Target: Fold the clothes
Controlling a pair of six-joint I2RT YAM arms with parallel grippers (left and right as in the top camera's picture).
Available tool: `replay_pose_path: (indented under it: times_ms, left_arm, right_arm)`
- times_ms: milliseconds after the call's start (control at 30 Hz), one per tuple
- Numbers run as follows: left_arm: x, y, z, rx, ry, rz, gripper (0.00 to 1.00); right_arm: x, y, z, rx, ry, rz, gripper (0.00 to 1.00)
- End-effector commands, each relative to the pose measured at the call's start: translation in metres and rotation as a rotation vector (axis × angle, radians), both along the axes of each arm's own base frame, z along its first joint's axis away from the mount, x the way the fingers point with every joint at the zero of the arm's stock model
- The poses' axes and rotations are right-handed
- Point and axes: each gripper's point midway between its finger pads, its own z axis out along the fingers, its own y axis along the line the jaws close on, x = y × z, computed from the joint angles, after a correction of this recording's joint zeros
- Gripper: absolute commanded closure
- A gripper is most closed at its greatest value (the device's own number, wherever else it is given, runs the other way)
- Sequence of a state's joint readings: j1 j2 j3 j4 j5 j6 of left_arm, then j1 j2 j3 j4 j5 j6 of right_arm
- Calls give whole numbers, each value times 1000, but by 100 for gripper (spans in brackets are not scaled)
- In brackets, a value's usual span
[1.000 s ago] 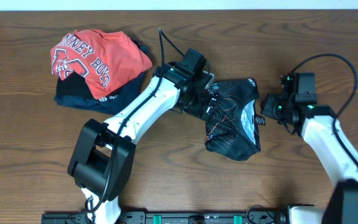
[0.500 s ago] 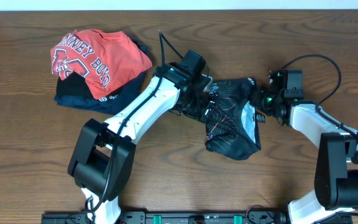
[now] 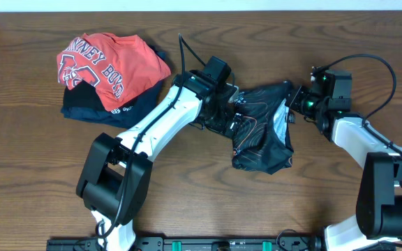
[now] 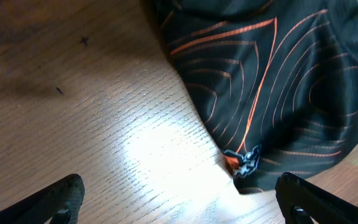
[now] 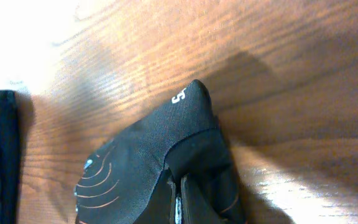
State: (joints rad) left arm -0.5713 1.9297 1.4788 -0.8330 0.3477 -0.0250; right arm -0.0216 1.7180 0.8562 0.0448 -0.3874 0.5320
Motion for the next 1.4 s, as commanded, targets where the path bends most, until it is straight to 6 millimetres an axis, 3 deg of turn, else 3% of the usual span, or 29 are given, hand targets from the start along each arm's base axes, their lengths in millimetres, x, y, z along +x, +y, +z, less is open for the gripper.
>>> replay_pose_path:
  times_ms: [0,33,100,133,167,200,267,367,467,567,700,800,833,900,1067,1200,1367]
  left_arm:
    - [-1,4,-9,23,12,-9,0]
    - [-1,4,-9,23,12,-9,0]
    - [-1,4,-9,23,12,-9,0]
    - [-1,4,-9,23,13,-9,0]
    - [-1,4,-9,23,13,-9,0]
    - [-1,4,-9,23,13,-9,0]
    - [-1,4,-9,23,13,-9,0]
    - [-1,4,-9,23,13,-9,0]
    - [-1,4,-9,23,10,-17,0]
    - [1,6,-10,39,-3,-20,0]
    - [1,6,-10,40,-4,-19,0]
    - [2,6,-10,39,-6,-19,0]
    - [2,6,-10,39,-7,-19,0]
    - [3,6,-10,37,-10,-19,0]
    - [3,6,-10,37,-10,-19,0]
    - [3,6,-10,37,-10,-19,0]
    - [3,6,-10,37,-10,-19,0]
  right_arm:
    - [6,-16,11,-66,-49,-13,98]
    - [6,-18,10,-84,-53,-4,90]
    - [3,-18,7,-101,-43,14,45]
    - [0,-18,4,-112,-29,26,32]
    - [-5,-18,0,-124,-12,41,25]
    - [-9,-20,-4,-126,10,43,25]
    - [-19,-20,-8,-100,55,55,30]
    - [-40,-8,-5,-30,91,164,51]
    - [-75,6,-8,33,207,235,58]
    - [-114,16,-15,20,323,340,59]
    - [-147,17,-23,-12,425,423,64]
    - [-161,11,-28,-38,498,414,80]
    - [-163,10,-28,-39,509,413,83]
    - [-166,11,-28,-38,519,420,99]
    - [-159,-8,-23,-114,517,364,99]
    - [-138,-28,4,-203,436,291,99]
    - [-126,-29,33,-229,334,271,99]
